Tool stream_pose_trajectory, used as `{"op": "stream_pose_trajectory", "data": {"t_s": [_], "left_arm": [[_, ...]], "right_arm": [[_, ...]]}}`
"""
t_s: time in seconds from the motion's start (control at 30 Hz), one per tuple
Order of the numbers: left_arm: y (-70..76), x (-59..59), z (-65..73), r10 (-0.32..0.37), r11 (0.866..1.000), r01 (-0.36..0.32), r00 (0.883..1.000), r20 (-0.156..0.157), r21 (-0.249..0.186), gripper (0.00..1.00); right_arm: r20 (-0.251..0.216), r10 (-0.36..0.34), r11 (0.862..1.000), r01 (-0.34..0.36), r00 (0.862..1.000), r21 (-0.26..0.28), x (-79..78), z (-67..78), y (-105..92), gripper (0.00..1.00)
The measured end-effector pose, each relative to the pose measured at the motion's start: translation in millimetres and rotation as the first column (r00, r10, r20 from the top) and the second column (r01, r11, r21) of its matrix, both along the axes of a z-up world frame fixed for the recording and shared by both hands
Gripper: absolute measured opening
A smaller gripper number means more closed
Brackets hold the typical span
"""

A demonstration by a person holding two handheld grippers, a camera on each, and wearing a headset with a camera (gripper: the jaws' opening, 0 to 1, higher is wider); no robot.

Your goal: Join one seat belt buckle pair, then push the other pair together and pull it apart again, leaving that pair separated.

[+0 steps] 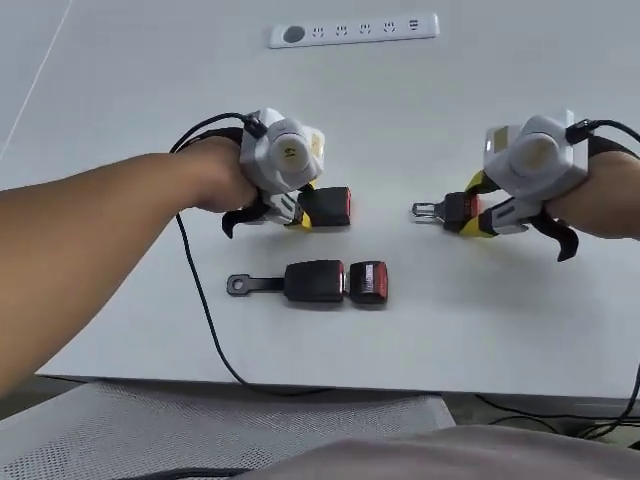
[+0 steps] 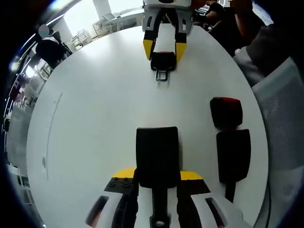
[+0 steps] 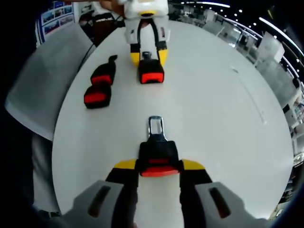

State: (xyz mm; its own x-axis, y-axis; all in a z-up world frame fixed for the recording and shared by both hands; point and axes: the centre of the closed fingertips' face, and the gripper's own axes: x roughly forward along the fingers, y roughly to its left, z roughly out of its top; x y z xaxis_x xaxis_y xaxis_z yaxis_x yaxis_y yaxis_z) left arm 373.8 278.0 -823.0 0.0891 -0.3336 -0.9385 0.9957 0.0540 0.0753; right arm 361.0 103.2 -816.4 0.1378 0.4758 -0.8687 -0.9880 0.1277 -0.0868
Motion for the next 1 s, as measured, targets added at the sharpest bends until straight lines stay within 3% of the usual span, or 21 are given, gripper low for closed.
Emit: {"op": "stream_pose_trajectory", "data": {"t_s": [0.6,0.8,1.0], "left_arm": [[1.4,1.3,-3.8,-0.005,1.000,0.005,1.000,0.004,0.017,0.31],[1.7,1.6,-4.8,-0.008,1.000,0.008,1.000,0.002,0.018,0.31],[1.0,1.0,-4.7,-0.009,1.000,0.009,1.000,-0.001,0.016,0.31]], "right_arm": [[0.020,0.044,0.999,-0.044,0.999,0.027,5.7,-1.0,69.5,0.32],[0.010,0.038,0.999,-0.039,0.999,0.030,8.2,-1.6,77.5,0.32],[0.041,0.072,0.997,-0.072,0.997,0.000,8.5,-1.9,77.0,0.32]]}}
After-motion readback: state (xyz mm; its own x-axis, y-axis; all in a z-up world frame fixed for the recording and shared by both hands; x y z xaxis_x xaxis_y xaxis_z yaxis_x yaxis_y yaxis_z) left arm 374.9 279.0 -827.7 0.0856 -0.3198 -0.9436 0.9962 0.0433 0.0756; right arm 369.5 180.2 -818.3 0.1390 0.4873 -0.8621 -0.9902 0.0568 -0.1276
